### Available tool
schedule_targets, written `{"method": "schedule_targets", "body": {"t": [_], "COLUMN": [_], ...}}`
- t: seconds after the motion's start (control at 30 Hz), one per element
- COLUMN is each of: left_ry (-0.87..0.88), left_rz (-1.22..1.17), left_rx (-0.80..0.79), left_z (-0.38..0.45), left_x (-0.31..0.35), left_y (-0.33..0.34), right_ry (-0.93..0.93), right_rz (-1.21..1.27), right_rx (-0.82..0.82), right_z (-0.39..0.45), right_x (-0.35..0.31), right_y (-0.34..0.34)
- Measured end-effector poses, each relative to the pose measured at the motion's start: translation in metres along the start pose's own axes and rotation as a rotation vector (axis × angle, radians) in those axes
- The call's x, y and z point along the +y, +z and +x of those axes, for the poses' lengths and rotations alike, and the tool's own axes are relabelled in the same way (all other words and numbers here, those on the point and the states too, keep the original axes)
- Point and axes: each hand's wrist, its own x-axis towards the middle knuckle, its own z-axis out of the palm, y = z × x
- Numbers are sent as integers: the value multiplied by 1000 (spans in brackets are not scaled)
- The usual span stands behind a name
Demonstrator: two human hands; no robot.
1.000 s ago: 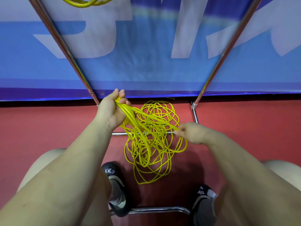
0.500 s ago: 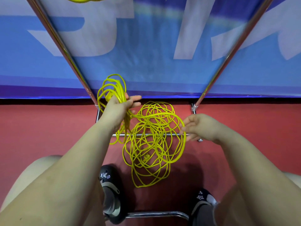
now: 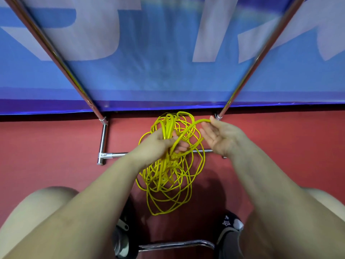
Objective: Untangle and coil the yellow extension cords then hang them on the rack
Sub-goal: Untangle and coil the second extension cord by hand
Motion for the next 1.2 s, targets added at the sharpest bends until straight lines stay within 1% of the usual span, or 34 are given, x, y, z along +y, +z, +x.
{"method": "schedule_targets", "body": {"t": [0.1, 0.17, 0.23, 0.3, 0.33, 0.43, 0.53, 0.63, 0.7, 0.73, 0.8, 0.83, 0.87, 0.97, 1.03, 1.13, 1.2], "left_ry": [-9, -11, -3, -1, -1, -14, -29, -39, -55, -64, -75, -78, -78, -56, -55, -70, -71], "left_rz": [-83, -123, -183, -191, -167, -65, -15, -117, -204, -239, -324, -379, -433, -555, -592, -632, -658], "left_rx": [-25, -34, -49, -80, -94, -88, -19, 64, 127, 156, 202, 228, 255, 315, 318, 312, 310], "left_z": [-1, -3, -5, -7, -9, -14, -17, -15, -15, -16, -16, -16, -15, -13, -12, -12, -11], "left_x": [3, 4, 7, 9, 11, 12, 10, 11, 14, 16, 20, 22, 24, 27, 27, 28, 27], "left_y": [-1, -3, -2, -2, -2, -5, -7, -9, -11, -13, -16, -18, -20, -21, -22, -23, -24], "right_ry": [3, 23, 28, 22, 23, 44, -11, -52, -113, -186, -407, -503, -558, -574, -562, -579, -555], "right_rz": [103, 185, 237, 259, 259, 204, -13, -295, -507, -659, -984, -1094, -1163, -1250, -1285, -1247, -1184], "right_rx": [59, 58, 29, -7, -29, -162, -252, -372, -420, -426, -405, -401, -409, -454, -492, -524, -528], "right_z": [0, 0, 1, 1, 2, -8, -15, -18, -19, -21, -24, -24, -22, -18, -15, -12, -11], "right_x": [-8, -14, -21, -25, -28, -30, -24, -13, -3, 2, 13, 18, 23, 35, 41, 49, 52], "right_y": [-2, -6, -9, -12, -12, -7, -1, -1, 1, 2, 3, 3, 3, 1, -1, -2, -1]}}
